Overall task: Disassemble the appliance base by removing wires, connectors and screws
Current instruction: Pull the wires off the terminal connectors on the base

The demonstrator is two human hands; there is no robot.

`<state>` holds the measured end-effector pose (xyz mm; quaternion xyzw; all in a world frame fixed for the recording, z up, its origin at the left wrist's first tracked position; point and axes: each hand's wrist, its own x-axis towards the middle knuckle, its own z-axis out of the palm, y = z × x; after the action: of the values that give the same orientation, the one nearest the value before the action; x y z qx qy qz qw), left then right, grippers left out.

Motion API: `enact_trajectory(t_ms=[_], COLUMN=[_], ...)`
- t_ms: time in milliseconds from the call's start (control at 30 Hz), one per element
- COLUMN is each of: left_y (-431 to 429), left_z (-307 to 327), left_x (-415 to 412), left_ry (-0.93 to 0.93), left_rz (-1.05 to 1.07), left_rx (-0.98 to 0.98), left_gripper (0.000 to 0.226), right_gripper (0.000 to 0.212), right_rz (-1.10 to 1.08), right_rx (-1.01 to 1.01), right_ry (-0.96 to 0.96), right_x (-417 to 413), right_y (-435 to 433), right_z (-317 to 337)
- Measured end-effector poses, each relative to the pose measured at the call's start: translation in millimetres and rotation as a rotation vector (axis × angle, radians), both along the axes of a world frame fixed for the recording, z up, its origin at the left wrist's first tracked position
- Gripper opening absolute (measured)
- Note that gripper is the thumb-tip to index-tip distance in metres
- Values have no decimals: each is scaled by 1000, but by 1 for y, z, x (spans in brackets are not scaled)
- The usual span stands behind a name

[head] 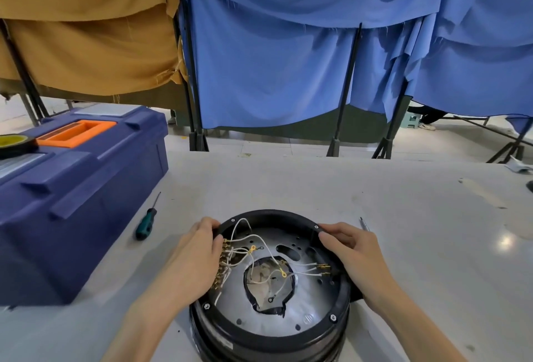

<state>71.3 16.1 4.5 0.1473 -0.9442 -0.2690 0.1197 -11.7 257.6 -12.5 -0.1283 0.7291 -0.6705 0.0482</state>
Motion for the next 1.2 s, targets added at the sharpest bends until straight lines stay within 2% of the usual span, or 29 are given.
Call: enact_trajectory(t_ms=[67, 133, 200, 233, 300, 367, 500, 733, 933, 1100, 1200], left_y=[4, 13, 31, 42, 64, 81, 90, 100, 101, 102, 101], left_z=[3, 8, 19, 27, 35, 33, 19, 17, 13, 11, 12], left_x=[1, 1, 2, 3, 4, 2, -7, -12, -14, -16, -15], left_ry=[-31, 99, 358, 408, 328, 222, 81, 105, 110, 36, 21], left_rz=[16, 24, -143, -282, -514, -595, -487, -497, -491, -493, -481], left_rx=[-92, -234, -155, -66, 57, 17, -232, -361, -364, -529, -509], left_gripper=[25, 30, 24, 16, 7, 9, 22, 24, 23, 30, 26], right_gripper=[15, 15, 14, 14, 14, 14, 14, 16, 16, 16, 16], right_rz=[-6, -5, -5, -7, -5, 1, 0, -1, -13, -13, -12], right_rx=[-4, -6, -9, -6, 3, 3, -11, -29, -40, -31, -26], right_ry=[-2, -6, -7, -2, 14, 30, 30, 45, 44, 54, 58], right_x=[0, 0, -1, -1, -2, -2, -1, 0, -1, -1, -1], right_y=[0, 0, 0, 0, 0, 0, 0, -4, -4, -5, -7], right_z=[0, -1, -2, -2, -3, -3, -4, -4, -6, -6, -6])
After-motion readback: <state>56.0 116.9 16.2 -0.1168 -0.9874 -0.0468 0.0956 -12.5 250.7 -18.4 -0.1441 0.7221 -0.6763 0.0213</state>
